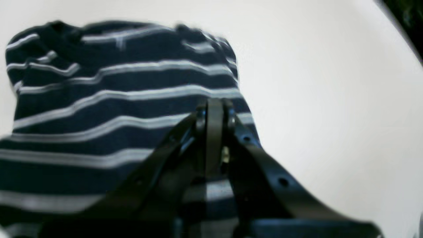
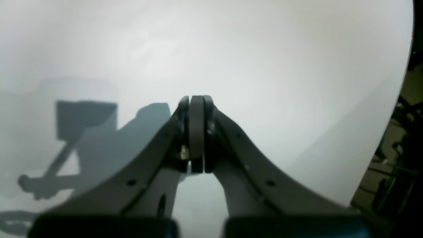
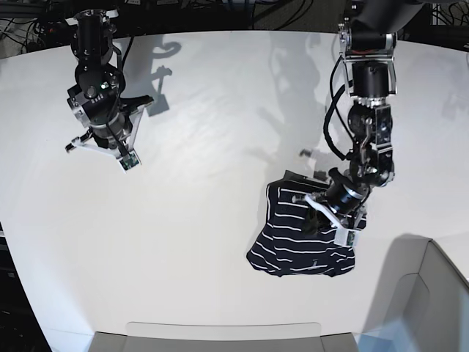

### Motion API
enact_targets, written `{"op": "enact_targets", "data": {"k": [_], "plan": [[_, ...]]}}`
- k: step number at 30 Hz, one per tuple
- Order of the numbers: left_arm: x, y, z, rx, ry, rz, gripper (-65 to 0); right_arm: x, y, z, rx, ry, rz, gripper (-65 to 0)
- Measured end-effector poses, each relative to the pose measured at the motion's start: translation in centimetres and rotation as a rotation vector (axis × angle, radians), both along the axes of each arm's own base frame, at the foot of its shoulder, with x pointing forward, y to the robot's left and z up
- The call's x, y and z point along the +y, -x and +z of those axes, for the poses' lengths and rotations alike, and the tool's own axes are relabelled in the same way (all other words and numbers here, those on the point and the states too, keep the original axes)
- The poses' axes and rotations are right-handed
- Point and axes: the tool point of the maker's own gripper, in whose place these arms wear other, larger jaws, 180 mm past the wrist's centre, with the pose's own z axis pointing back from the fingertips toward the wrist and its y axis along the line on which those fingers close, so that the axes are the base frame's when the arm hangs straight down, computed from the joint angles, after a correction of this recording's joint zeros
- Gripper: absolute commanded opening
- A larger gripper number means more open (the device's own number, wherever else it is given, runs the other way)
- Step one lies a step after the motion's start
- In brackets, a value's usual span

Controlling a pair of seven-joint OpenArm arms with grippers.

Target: Fold the T-shirt properly

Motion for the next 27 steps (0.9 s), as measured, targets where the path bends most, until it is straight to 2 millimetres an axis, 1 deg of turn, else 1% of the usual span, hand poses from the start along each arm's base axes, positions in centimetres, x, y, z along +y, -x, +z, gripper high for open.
{"op": "enact_targets", "data": {"k": [3,4,7,9,12,13,15,16,18,23,24,27], "plan": [[0.8,-1.4,-1.4,-0.028,0.098,0.090,-65.0,0.0,1.0,-0.6,0.026,0.000,-0.001,-65.0],[1.1,-1.4,-2.7,-0.020,0.126,0.122,-65.0,0.1,1.1,-0.5,0.023,0.000,0.002,-65.0],[2.4,-0.3,-7.3,0.036,0.194,0.232,-65.0,0.5,1.3,0.1,0.001,-0.009,0.012,-65.0],[3.2,-0.1,-8.1,0.011,0.269,0.295,-65.0,0.5,1.3,0.2,-0.002,-0.011,0.014,-65.0],[3.9,-0.1,-9.7,0.066,0.270,0.334,-65.0,0.5,1.7,0.0,0.009,-0.009,0.013,-65.0],[4.0,-0.1,-9.7,0.064,0.265,0.342,-65.0,0.5,1.8,-0.1,0.013,-0.007,0.012,-65.0],[4.3,-0.5,-8.6,0.024,0.263,0.342,-65.0,0.6,1.6,0.2,0.001,-0.011,0.015,-65.0],[4.3,-0.3,-8.4,0.015,0.254,0.335,-65.0,0.7,1.5,0.5,-0.009,-0.012,0.017,-65.0],[4.7,0.6,-8.0,-0.006,0.205,0.310,-65.0,0.9,1.4,0.8,-0.019,-0.016,0.021,-65.0],[5.4,2.8,-4.3,-0.138,0.129,0.264,-65.0,0.9,1.2,1.0,-0.028,-0.019,0.022,-65.0],[5.4,3.2,-3.2,-0.171,0.113,0.253,-65.0,1.0,1.0,1.1,-0.038,-0.024,0.026,-65.0],[5.3,4.0,1.6,-0.311,0.111,0.232,-65.0,2.3,0.0,1.6,-0.114,-0.070,0.062,-65.0]]}}
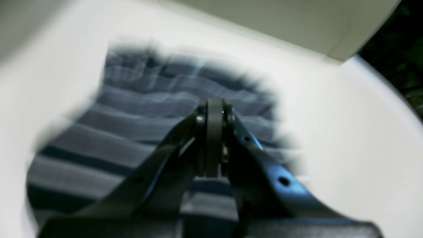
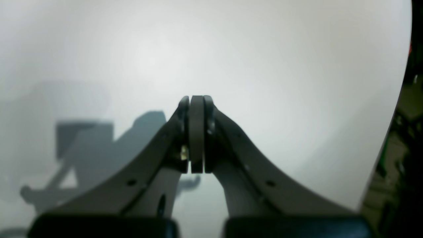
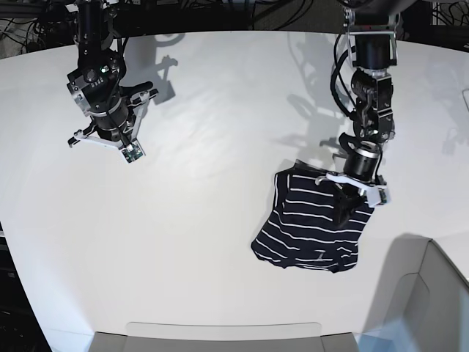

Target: Fold the T-shirt properly

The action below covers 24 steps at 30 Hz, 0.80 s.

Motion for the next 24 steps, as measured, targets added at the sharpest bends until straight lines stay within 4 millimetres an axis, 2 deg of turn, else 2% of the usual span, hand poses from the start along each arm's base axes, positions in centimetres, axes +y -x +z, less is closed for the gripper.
{"op": "enact_targets", "data": {"k": [2,5,8,10,13,16,20,24], "plan": [[0.3,1.0,3.1,-0.068,-0.017,0.002,-65.0,1.5,-0.1,0.1,-0.039,-0.059,0.016,-65.0],[2.3,3.5,5.1,-0.062,-0.092,0.037,-65.0,3.5,0.4,-0.1,-0.086,-0.139,0.051,-65.0],[5.3,7.0,5.8,-0.036,-0.157,0.109,-65.0,5.5,0.8,0.2,-0.149,-0.244,0.058,-65.0],[6.8,9.4,5.4,0.003,-0.208,0.143,-65.0,6.4,1.0,0.8,-0.220,-0.340,0.018,-65.0],[8.1,12.1,5.2,0.030,-0.242,0.172,-65.0,6.4,1.1,1.8,-0.319,-0.440,-0.070,-65.0],[9.2,14.6,4.0,0.089,-0.270,0.191,-65.0,5.5,1.5,2.5,-0.401,-0.483,-0.140,-65.0],[11.2,17.4,2.5,0.166,-0.299,0.236,-65.0,5.1,4.2,1.4,-0.361,-0.578,-0.202,-65.0],[12.9,19.8,1.7,0.222,-0.328,0.271,-65.0,2.1,6.8,0.7,-0.347,-0.663,-0.351,-65.0]]}}
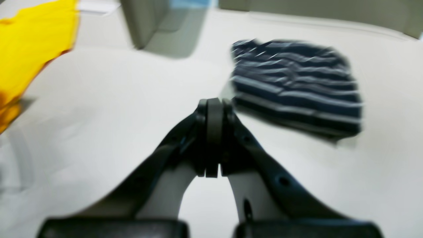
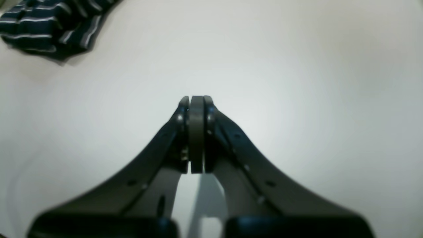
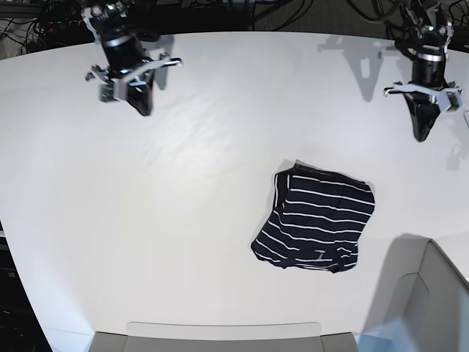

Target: Fold the T-shirt properly

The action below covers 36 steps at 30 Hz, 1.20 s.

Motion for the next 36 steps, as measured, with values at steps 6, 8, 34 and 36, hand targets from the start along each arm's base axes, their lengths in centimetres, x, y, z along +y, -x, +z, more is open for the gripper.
{"op": "enact_targets", "data": {"k": [6,8,34,36], "plan": [[-0.1,2.9,-1.8,0.090,0.001,-0.003,-65.0,-3.3,4.4,-1.4,0.097,-0.008,-0.097,-65.0],[-0.2,4.2,-2.6,0.131,0.002,-0.004,-65.0,-3.3,5.7,-2.0,0.134,-0.007,-0.096,-65.0],[-2.9,23.0,-12.5,0.449,0.268,0.369,-65.0,-8.3,17.7,-13.5,0.540,0.043,-0.030,-65.0],[-3.2,25.0,-14.2,0.501,0.301,0.401,-65.0,-9.9,16.7,-13.8,0.467,0.053,-0.093,-65.0]]}}
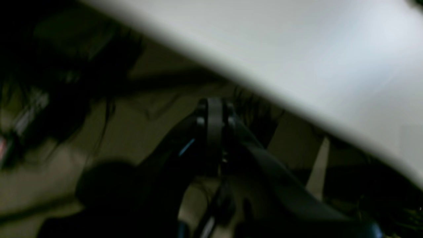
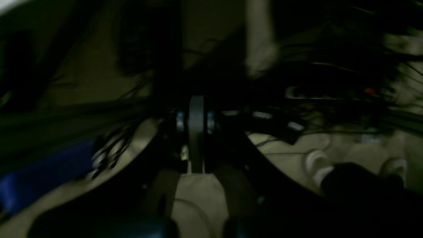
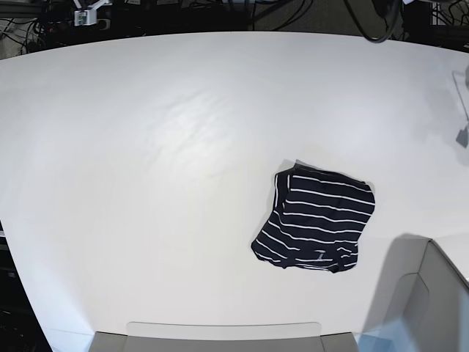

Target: Fold the T-shirt properly

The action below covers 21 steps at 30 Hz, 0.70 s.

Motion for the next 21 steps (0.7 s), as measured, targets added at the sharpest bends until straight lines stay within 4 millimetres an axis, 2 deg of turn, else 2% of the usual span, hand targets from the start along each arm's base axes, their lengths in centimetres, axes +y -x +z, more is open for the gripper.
{"op": "enact_targets", "data": {"k": [3,6,8,13,18,21], "plan": [[0.1,1.7,-0.9,-0.014,-0.006,0.055,-65.0,-1.0,0.0,-1.7,-0.049,0.005,-0.062,-65.0],[-1.0,3.1,-2.4,-0.004,-0.017,0.049,-65.0,-1.1,1.5,-4.1,-0.014,-0.008,-0.110,-65.0],[-2.2,3.8,-4.2,0.021,0.000,0.053,-65.0,-1.2,2.3,-5.4,0.002,-0.007,-0.132,-65.0],[-5.3,5.1,-9.1,0.079,0.083,0.086,-65.0,-1.3,2.8,-7.8,-0.026,-0.026,-0.220,-65.0],[-8.3,5.6,-13.9,0.164,0.192,0.108,-65.0,-1.9,3.4,-10.5,0.030,-0.047,-0.246,-65.0],[-8.0,5.5,-16.2,0.206,0.229,0.147,-65.0,-2.1,3.1,-11.7,0.059,-0.062,-0.261,-65.0]]}}
